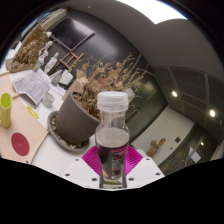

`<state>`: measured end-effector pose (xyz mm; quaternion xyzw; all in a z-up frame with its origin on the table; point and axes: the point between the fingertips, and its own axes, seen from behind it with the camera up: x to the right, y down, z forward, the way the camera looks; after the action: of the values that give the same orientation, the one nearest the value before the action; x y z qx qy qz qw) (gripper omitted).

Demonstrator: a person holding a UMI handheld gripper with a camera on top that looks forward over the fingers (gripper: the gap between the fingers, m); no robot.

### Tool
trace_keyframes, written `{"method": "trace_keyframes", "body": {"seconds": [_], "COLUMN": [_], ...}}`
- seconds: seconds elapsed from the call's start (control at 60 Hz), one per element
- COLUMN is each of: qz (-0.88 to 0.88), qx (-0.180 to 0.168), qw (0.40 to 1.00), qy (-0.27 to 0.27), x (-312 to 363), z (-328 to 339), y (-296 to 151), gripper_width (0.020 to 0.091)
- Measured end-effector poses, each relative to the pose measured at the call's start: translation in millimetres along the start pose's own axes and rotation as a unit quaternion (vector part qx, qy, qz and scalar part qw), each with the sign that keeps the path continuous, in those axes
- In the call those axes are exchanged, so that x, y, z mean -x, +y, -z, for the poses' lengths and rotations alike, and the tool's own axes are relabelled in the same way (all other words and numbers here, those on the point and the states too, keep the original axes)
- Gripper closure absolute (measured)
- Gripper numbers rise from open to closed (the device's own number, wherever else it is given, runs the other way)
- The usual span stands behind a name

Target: Pour water

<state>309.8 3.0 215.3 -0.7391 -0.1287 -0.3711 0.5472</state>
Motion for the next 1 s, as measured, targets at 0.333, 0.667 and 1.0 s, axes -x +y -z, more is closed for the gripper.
{"method": "trace_keyframes", "body": {"seconds": [0.333,0.667,1.0], "qz": [0.365,0.537,0.215], "qx": [-0.144,-0.179,-0.072], "qw": [0.919,0.824,0.971], "qy": [0.026,0.027,-0.081], "x": [126.4,223.3,201.6], "z": [35.1,35.9,38.9], "y": [-137.8,-143.9,-128.5], "gripper_width": [0.0855,0.0856,0.0851]}}
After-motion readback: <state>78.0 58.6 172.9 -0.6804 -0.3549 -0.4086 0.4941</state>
